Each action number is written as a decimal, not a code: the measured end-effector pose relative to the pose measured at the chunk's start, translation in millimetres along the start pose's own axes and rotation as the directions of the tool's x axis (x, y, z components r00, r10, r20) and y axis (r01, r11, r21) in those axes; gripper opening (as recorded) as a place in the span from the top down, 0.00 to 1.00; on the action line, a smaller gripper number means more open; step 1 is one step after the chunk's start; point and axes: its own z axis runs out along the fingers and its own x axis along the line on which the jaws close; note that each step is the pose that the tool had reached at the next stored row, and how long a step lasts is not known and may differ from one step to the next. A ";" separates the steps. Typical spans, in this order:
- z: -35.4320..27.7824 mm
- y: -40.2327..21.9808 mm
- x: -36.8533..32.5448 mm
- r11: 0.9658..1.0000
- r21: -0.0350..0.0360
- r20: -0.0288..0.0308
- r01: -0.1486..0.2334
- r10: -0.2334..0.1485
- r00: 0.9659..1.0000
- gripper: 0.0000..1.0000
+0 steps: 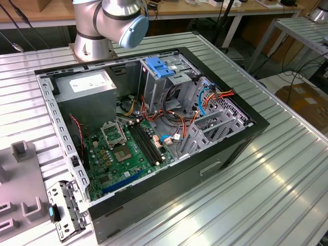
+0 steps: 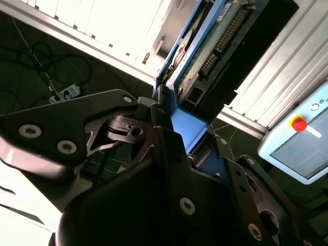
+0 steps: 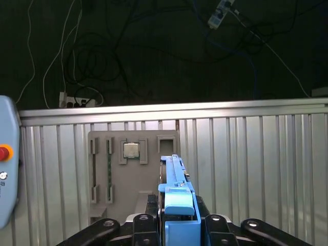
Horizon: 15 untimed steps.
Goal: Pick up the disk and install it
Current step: 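Pick up the disk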
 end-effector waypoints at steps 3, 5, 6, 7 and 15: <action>0.0 -1.8 -0.1 1.000 0.000 0.000 0.000 0.000 1.000 0.63; 0.0 -3.4 -0.2 1.000 0.000 0.000 0.000 0.000 1.000 0.63; 0.1 -3.9 -0.2 1.000 0.000 0.000 0.000 0.000 1.000 0.63; 0.0 -4.4 -0.2 1.000 0.000 0.000 0.000 0.000 1.000 0.63; 0.1 -9.3 -0.5 1.000 0.000 0.000 0.000 0.000 1.000 0.63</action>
